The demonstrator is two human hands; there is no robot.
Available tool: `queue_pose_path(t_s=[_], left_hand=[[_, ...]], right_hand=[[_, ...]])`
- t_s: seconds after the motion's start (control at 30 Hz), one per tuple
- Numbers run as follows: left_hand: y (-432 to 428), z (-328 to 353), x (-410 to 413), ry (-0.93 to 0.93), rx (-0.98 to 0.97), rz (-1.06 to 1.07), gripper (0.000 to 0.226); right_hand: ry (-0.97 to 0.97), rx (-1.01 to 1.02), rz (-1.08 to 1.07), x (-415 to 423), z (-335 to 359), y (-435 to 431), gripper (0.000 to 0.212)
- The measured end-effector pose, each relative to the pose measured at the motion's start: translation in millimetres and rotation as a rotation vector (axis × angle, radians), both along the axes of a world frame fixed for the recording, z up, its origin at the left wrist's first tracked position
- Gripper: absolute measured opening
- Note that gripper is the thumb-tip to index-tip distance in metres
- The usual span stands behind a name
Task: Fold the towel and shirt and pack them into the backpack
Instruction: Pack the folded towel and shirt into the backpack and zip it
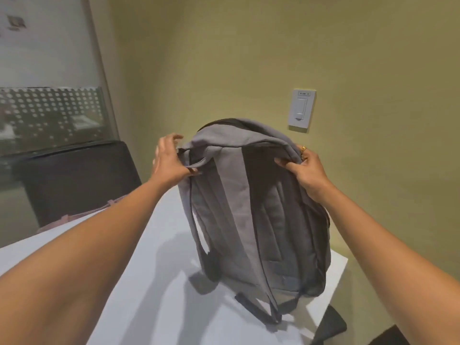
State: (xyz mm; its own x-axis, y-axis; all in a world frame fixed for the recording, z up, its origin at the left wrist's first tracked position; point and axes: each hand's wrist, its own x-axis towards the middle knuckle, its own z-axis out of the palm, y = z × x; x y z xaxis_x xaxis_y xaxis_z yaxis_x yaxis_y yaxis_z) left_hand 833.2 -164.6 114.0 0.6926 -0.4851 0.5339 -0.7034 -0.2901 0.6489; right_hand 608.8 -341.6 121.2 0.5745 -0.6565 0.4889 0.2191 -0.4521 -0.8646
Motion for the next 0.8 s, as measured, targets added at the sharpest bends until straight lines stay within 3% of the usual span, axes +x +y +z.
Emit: queue_pose_path(t_s=[0.07,0.13,0.2,0.37,0.5,0.63,0.8], left_hand=[[37,3,9,0.084,-0.014,-0.101,0.100],[71,8,16,0.183,-0.010,-0.154,0.094],[101,13,25,0.187,0.019,-0.074,0.073],[165,29,56,-0.010,0.093,0.300,0.011],[199,49,67,-0.102,0.102,0.499,0.023],[222,65,55,-0.282,0.051,0.548,0.027],[257,24,33,-0.538,0.322,0.410,0.017]], right_hand=[[0.023,0.006,0.080,12,5,20,0.024],[0.051,0.008,0.146,27,8,41,0.022],[0.061,0.031,0.185,46,8,60,0.021],[0.016,0.028,0.169,114,-5,109,0.024],[-0.015,0.066,0.048,172,-5,141,0.025],[-0.051,0.158,0.003,206,-6,159,0.029],[0.015,0.188,0.004,214,-54,169,0.038]])
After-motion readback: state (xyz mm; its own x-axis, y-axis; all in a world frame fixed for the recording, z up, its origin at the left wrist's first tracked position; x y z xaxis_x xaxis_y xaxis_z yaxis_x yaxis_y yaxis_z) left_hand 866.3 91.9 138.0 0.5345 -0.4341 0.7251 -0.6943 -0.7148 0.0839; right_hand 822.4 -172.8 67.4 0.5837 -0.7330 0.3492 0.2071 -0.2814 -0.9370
